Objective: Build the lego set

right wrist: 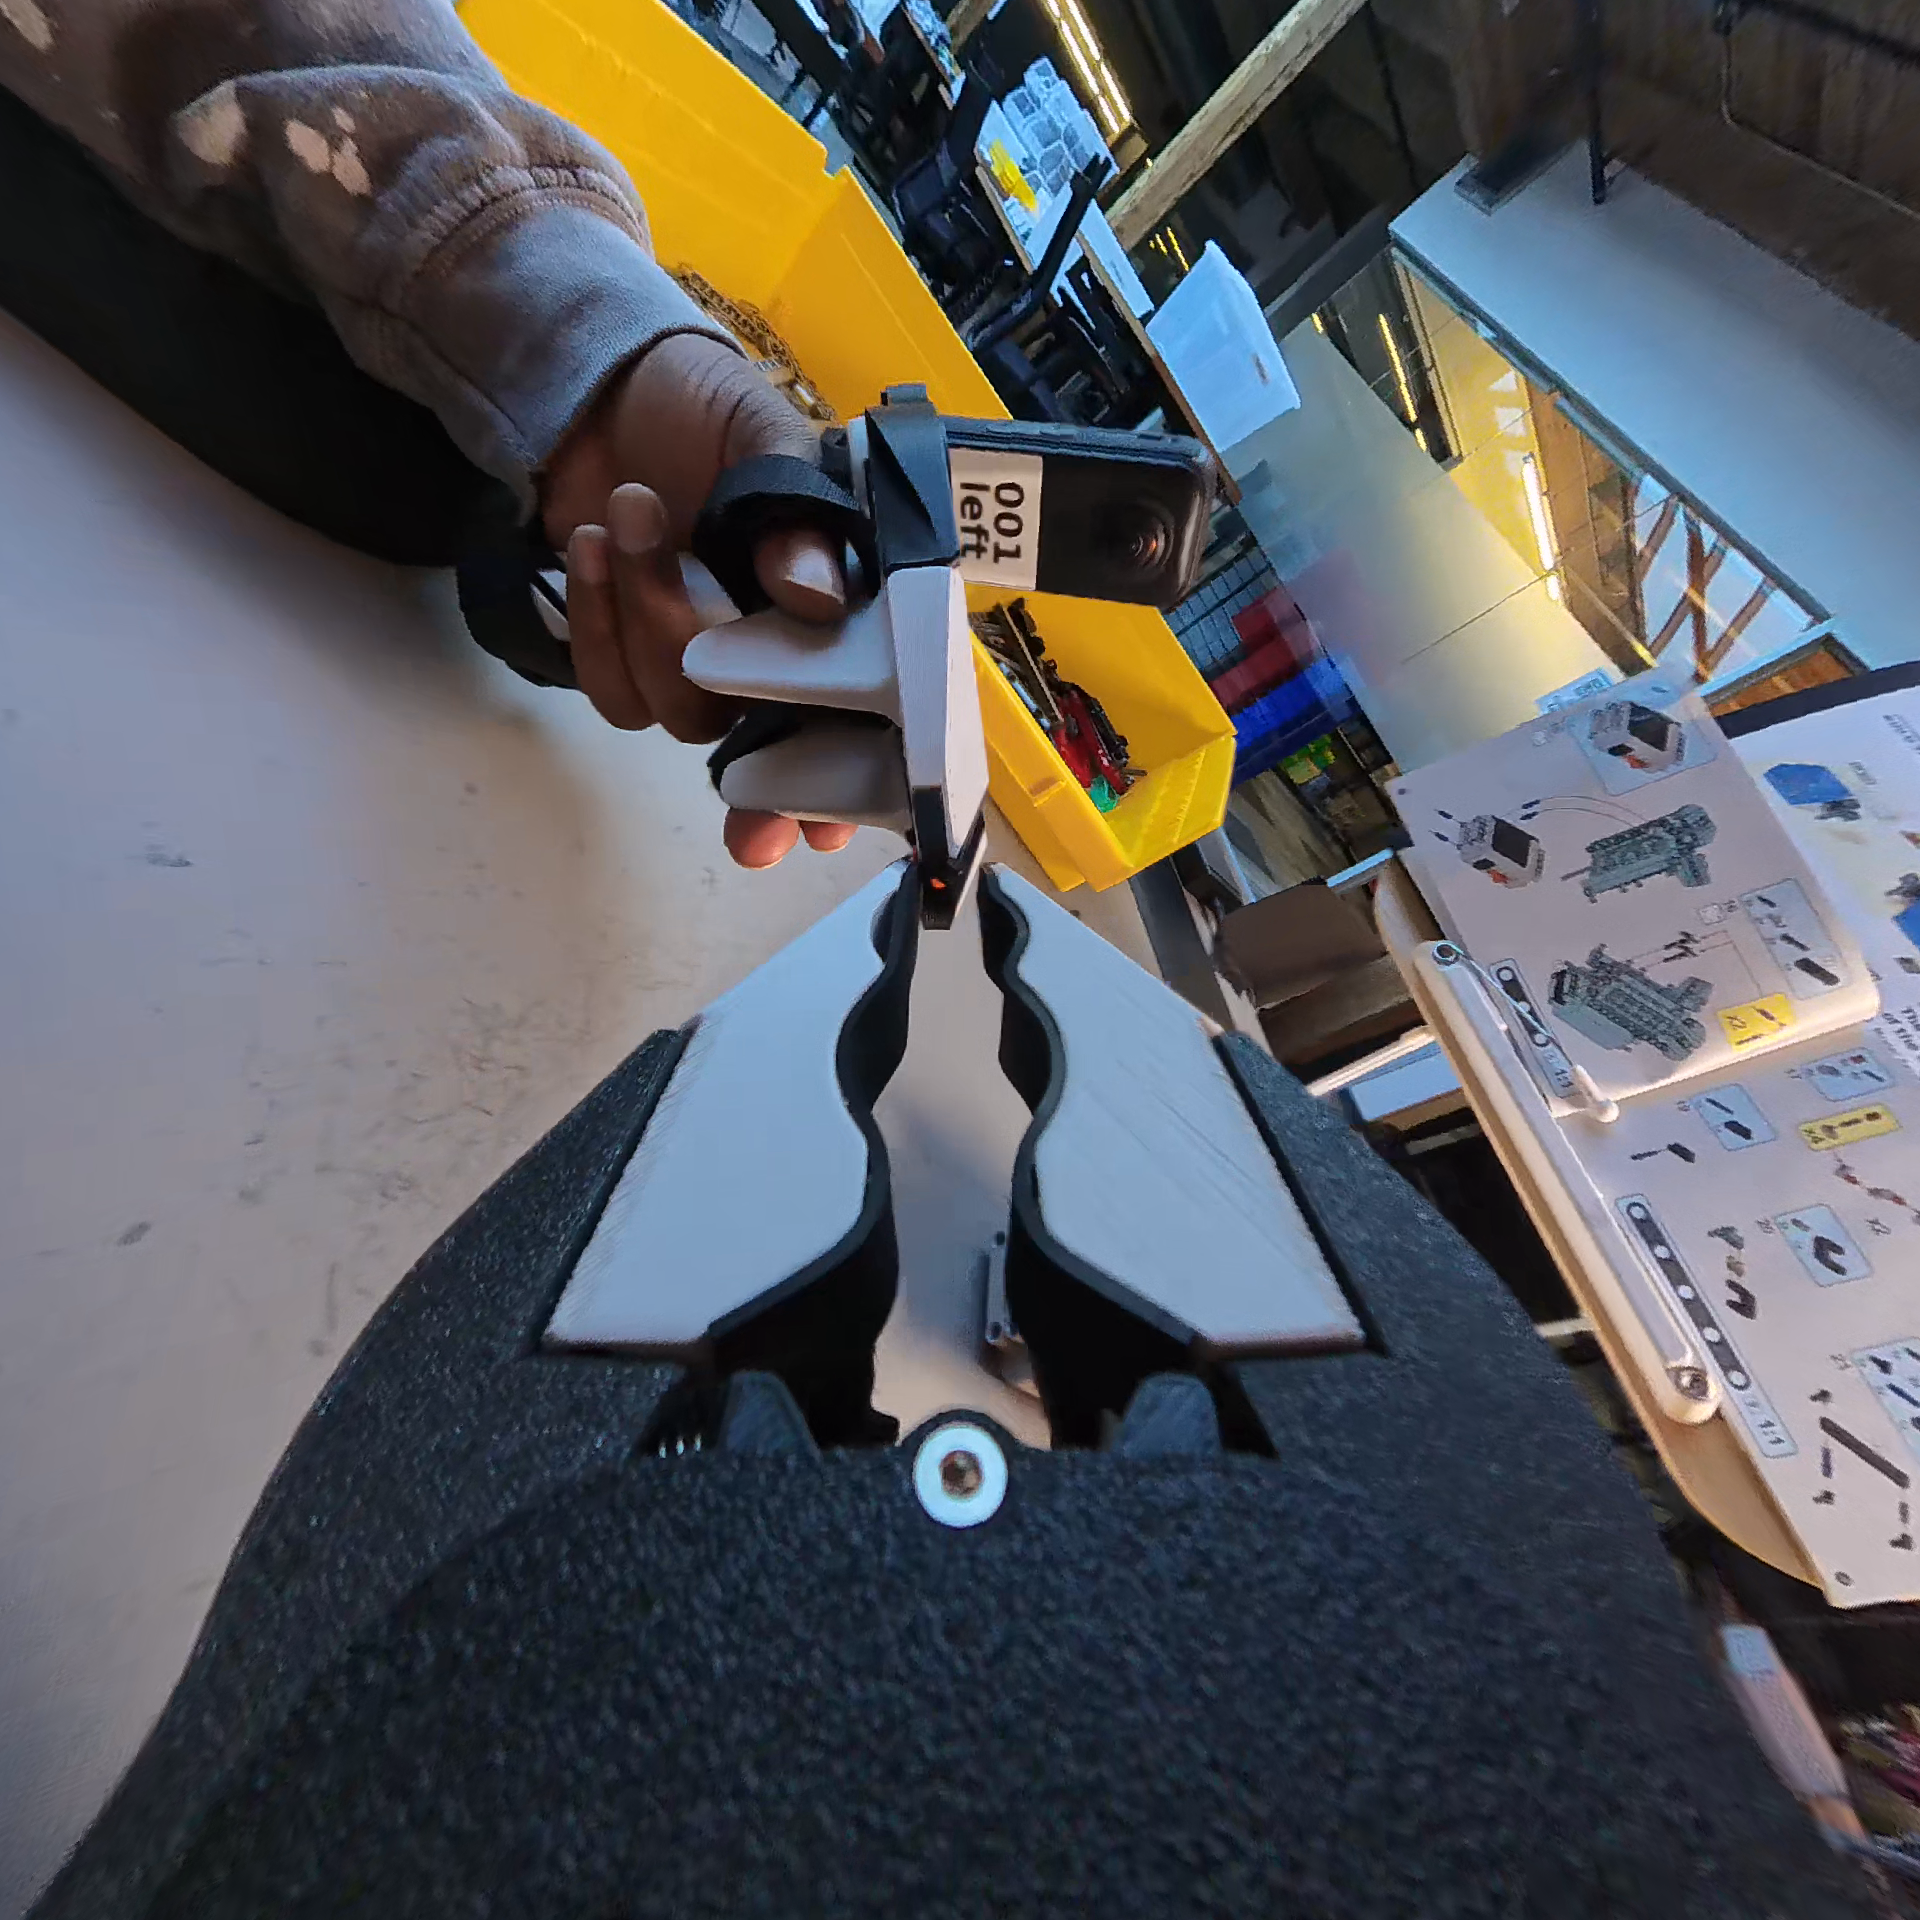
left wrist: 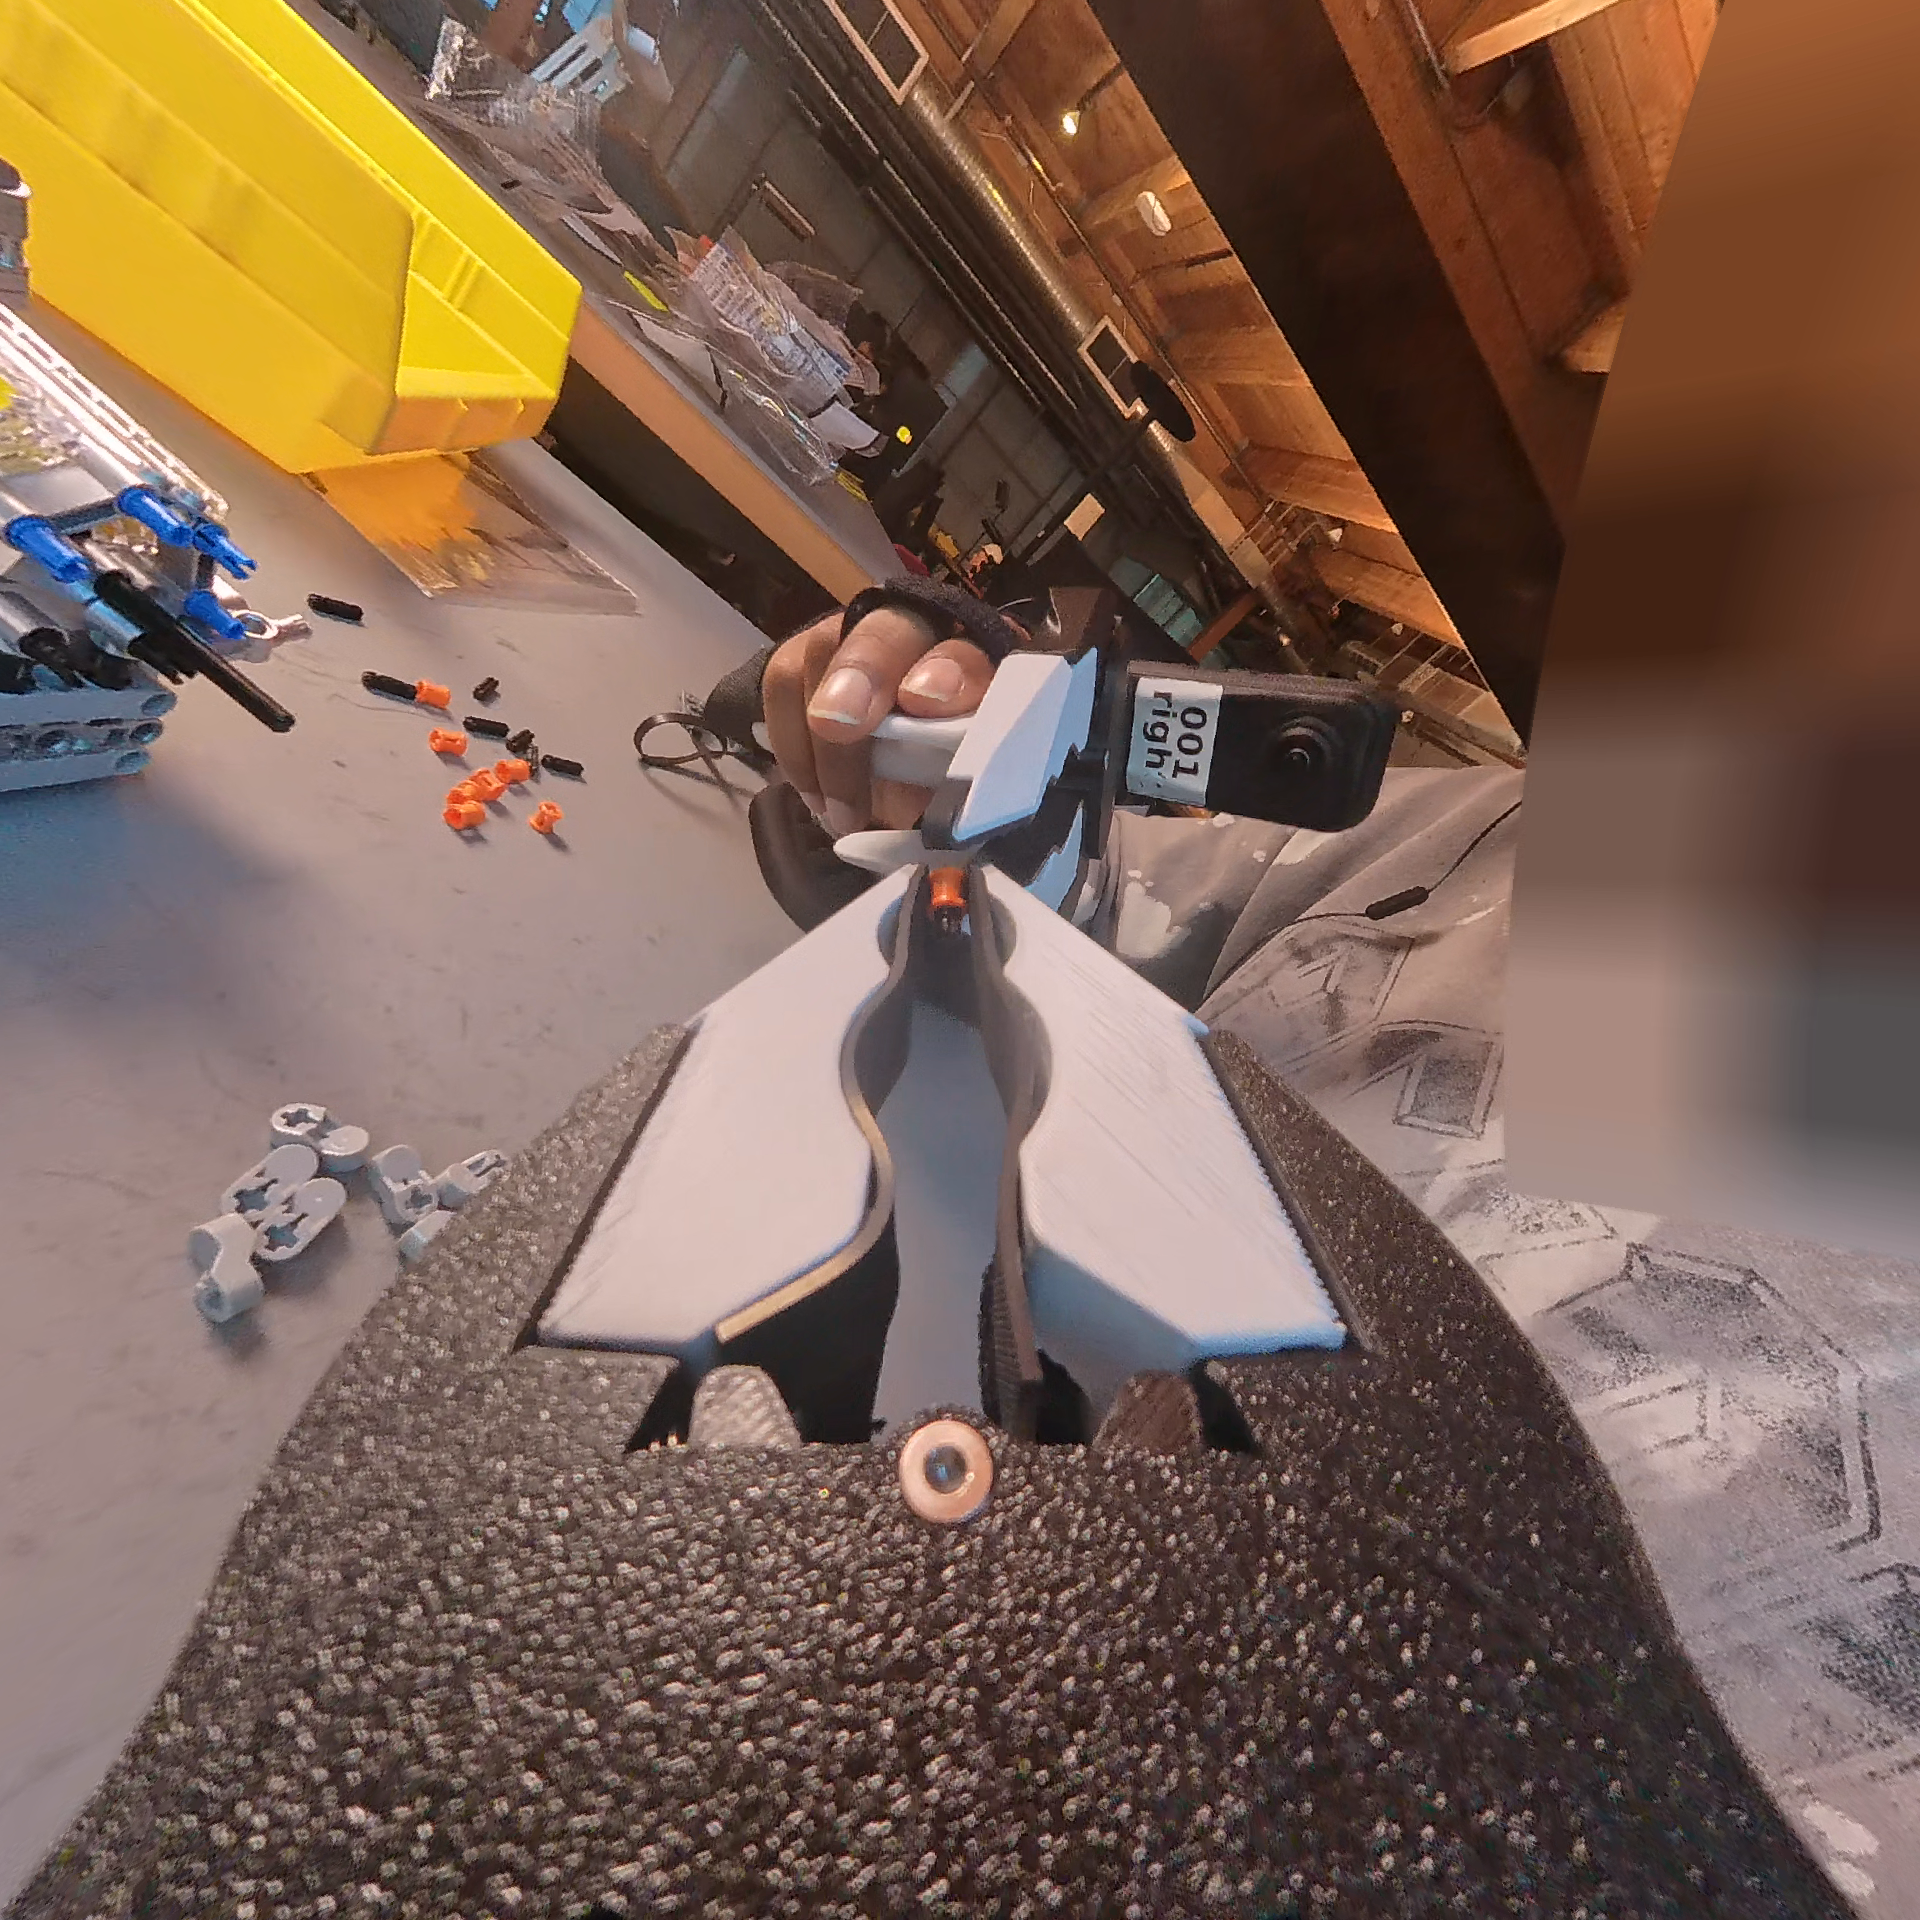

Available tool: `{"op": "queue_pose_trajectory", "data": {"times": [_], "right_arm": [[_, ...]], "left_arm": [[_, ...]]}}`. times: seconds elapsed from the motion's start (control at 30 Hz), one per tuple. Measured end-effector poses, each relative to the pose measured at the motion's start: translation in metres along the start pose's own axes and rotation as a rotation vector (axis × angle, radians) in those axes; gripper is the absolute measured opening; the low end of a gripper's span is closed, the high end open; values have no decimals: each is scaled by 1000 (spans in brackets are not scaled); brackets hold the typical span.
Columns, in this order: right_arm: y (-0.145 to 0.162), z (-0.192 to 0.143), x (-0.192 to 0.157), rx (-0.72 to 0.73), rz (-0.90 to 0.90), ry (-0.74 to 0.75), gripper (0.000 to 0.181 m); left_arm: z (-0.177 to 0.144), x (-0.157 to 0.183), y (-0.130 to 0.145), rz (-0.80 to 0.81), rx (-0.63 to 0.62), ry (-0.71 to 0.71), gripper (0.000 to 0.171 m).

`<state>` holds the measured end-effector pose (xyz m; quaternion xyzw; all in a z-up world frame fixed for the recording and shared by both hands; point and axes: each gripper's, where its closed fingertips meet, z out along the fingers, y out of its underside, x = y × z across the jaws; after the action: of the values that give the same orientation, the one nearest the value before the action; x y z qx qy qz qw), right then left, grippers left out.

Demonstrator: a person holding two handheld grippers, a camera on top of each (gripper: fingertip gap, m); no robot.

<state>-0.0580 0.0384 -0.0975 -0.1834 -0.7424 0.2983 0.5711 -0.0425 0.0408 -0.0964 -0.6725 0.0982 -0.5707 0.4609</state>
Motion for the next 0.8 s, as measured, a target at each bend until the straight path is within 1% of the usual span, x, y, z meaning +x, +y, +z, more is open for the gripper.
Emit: {"op": "queue_pose_trajectory", "data": {"times": [0.13, 0.27, 0.4, 0.5, 0.57, 0.67, 0.8], "right_arm": [[-1, -4, 0, 26, 80, -40, 13], [1, -3, -3, 11, 90, -52, 20], [-4, -2, -6, 27, 64, -55, 18], [-3, -2, -10, 16, 41, -67, 11], [-4, -3, -10, 19, 35, -62, 11], [-5, -3, -6, 5, -33, -16, 10], [-2, -2, -1, -15, -80, 39, 9]], "left_arm": [[-3, -2, -2, 23, -3, -14, 4], [-1, 0, -1, 26, -3, 0, 4], [4, 4, 4, 28, -28, 22, 4], [6, 9, 9, 13, -49, 61, 5], [6, 11, 9, -13, -47, 83, 4], [5, 11, 4, -93, -8, 115, 4], [5, 8, -2, -180, 40, 128, 5]]}}
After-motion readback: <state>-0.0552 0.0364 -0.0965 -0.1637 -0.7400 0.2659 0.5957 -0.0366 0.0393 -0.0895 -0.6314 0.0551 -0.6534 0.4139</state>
